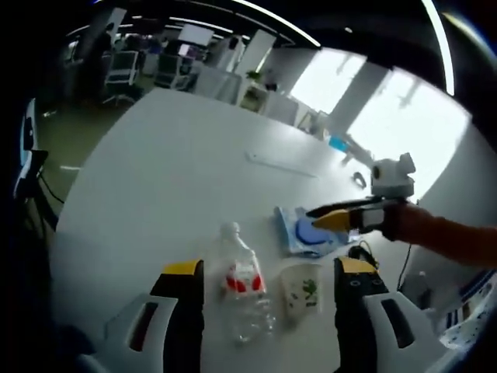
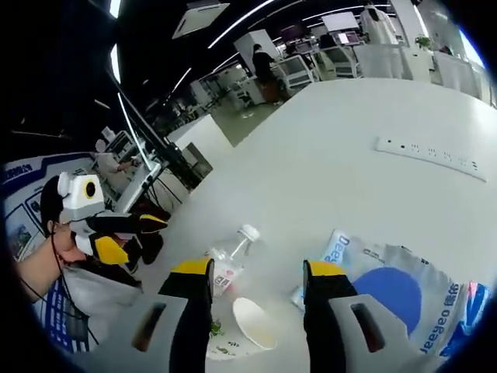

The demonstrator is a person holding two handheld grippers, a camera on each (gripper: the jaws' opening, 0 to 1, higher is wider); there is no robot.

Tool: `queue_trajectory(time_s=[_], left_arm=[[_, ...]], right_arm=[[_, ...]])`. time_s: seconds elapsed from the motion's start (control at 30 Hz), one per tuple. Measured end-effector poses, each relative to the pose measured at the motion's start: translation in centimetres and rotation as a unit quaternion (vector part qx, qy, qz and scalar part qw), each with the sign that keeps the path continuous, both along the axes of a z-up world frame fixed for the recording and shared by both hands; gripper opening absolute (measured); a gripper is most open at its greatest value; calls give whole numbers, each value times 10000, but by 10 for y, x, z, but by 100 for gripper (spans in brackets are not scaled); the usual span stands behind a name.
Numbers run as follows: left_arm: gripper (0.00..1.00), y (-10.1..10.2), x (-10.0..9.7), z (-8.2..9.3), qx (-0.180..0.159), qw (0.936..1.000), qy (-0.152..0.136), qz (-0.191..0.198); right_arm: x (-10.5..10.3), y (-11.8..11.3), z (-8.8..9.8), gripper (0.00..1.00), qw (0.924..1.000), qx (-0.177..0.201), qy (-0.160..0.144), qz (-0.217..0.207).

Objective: Arrange the tabletop items into an orderly group along one side of the table until the central work area is clear of visible clutter.

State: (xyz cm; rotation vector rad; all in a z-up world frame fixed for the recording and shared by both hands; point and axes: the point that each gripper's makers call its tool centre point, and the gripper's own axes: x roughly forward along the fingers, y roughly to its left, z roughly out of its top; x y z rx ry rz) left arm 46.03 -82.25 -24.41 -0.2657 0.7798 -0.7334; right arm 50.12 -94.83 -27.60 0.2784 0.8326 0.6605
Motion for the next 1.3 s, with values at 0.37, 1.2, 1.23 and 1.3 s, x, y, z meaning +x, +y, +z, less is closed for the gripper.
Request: queue_trajectory(time_s=[0.37,1.2,1.23,1.3], left_arm=[[71,1,-29,4,-306,9995,9,-37],[69,2,-50,-12,-470,9988,125,-53],[68,4,-51,-13,-463,9988,134,-45],[68,6,-50,-15,-486,9987,134,-22]], right_arm=[[11,32,-10,46,9991,-8,222,356],[33,73,-48,39,9885,511,1411,-182],[34,72,-49,39,9882,526,1426,-201],[37,74,-50,37,9855,708,1515,-285]])
